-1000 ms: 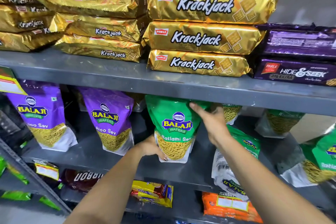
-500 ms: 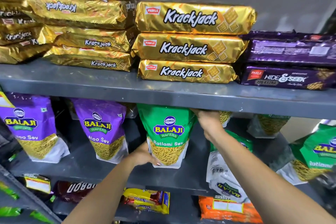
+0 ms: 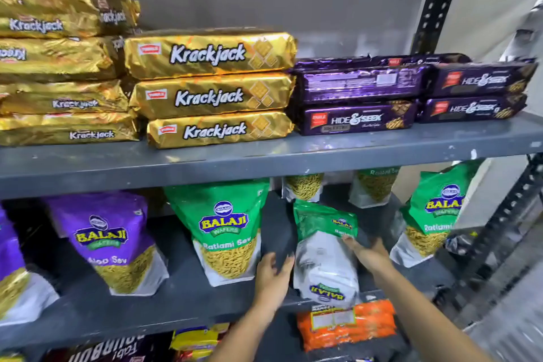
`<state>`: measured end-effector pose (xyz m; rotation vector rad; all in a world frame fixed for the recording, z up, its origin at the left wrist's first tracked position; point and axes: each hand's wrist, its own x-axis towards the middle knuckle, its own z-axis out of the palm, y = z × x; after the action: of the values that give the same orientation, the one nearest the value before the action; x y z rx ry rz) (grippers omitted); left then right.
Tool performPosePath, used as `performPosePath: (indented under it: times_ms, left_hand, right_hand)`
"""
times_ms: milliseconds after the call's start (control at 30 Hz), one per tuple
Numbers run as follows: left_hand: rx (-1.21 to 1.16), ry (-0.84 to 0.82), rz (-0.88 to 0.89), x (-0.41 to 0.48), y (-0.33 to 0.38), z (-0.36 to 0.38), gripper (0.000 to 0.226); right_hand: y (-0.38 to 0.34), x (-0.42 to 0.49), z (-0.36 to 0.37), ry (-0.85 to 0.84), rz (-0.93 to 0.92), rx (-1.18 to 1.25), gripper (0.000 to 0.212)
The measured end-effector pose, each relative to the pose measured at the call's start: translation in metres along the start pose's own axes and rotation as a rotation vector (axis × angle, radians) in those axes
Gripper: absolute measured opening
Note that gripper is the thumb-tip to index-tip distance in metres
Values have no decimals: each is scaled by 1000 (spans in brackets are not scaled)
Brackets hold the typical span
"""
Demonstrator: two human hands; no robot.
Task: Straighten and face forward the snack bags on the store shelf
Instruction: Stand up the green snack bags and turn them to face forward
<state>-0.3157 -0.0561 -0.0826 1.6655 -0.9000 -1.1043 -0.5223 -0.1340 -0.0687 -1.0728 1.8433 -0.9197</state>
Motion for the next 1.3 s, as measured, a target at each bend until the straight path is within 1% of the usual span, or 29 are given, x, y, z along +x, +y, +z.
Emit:
performPosePath:
  times_ms: [67, 100, 133, 167, 200, 233, 267, 300, 333, 367, 433, 500, 600, 633, 700, 767, 867, 967, 1033, 1067, 1100, 1167, 1200, 1233, 1300]
  left_hand:
    - [53, -102, -140, 14, 20, 17, 69]
    - [75, -153, -182, 16, 27, 24, 68]
    - [91, -186, -194, 17, 32, 32, 59]
    - [91, -196, -177, 17, 33, 35, 44]
    - [77, -191, -149, 18, 31, 35, 28]
    - [39, -175, -115, 18, 27, 38, 20]
    - [-15, -158, -83, 17, 21, 41, 18]
    - [-67, -137, -48, 16, 18, 43, 20]
    - [-111, -106, -13, 14, 15, 44, 26]
    - [-144, -77, 16, 13, 14, 44, 32]
    - [-166, -28, 88, 12, 12, 46, 44]
    - [-176, 31, 185, 12, 14, 49, 60]
    - [-249, 81, 296, 18, 19, 53, 86]
    - [-240, 80, 343, 21, 20, 55, 90]
    - [-168, 49, 408, 29, 17, 60, 87]
    - [-86, 12, 388, 32, 15, 63, 79]
    - [-26, -24, 326, 40, 15, 68, 69]
    - [-15, -35, 276, 43, 14, 69, 73]
    - [7, 11, 274, 33, 9, 70, 80]
    - [-1, 61, 265, 25, 4, 72, 82]
    - [-15, 126, 252, 16, -1, 74, 80]
    - [-56, 263, 225, -1, -13, 84, 69]
    - [-95, 310, 212, -9, -18, 91, 60]
    - [-151, 330, 194, -15, -20, 98, 51]
    - [-290, 300, 138, -23, -17, 110, 36]
  right_hand:
    - [4, 4, 2, -165, 189, 317, 64]
    - [3, 2, 2, -243, 248, 384, 63]
    - [5, 1, 0, -290, 255, 413, 59]
    - [5, -1, 0, -296, 243, 410, 54]
    - [5, -4, 2, -286, 217, 414, 47]
    - [4, -6, 0, -275, 184, 417, 38]
    - [4, -7, -2, -276, 152, 430, 33]
    - [2, -6, -3, -283, 117, 429, 34]
    - [1, -5, -5, -294, 73, 426, 40]
    - [-1, -3, -5, -298, 13, 425, 45]
    - [-10, -1, -7, -280, -122, 436, 48]
    - [-21, 3, -9, -278, -261, 436, 59]
    - [-31, 11, -13, -298, -414, 378, 80]
    - [-31, 13, -13, -295, -466, 340, 82]
    - [-28, 16, -10, -247, -558, 226, 83]
    - [-21, 15, -9, -198, -590, 139, 82]
    - [-16, 20, -11, -161, -539, 169, 75]
    - [-20, 25, -15, -183, -511, 137, 78]
    - [-21, 26, -19, -295, -489, 177, 84]
    - [-21, 27, -23, -373, -463, 248, 86]
    - [-23, 28, -27, -444, -407, 368, 85]
    - [-25, 32, -33, -530, -229, 633, 78]
    - [-25, 34, -35, -546, -169, 688, 70]
    - [-23, 35, -36, -554, -131, 680, 62]
    - [-13, 30, -33, -572, -101, 584, 60]
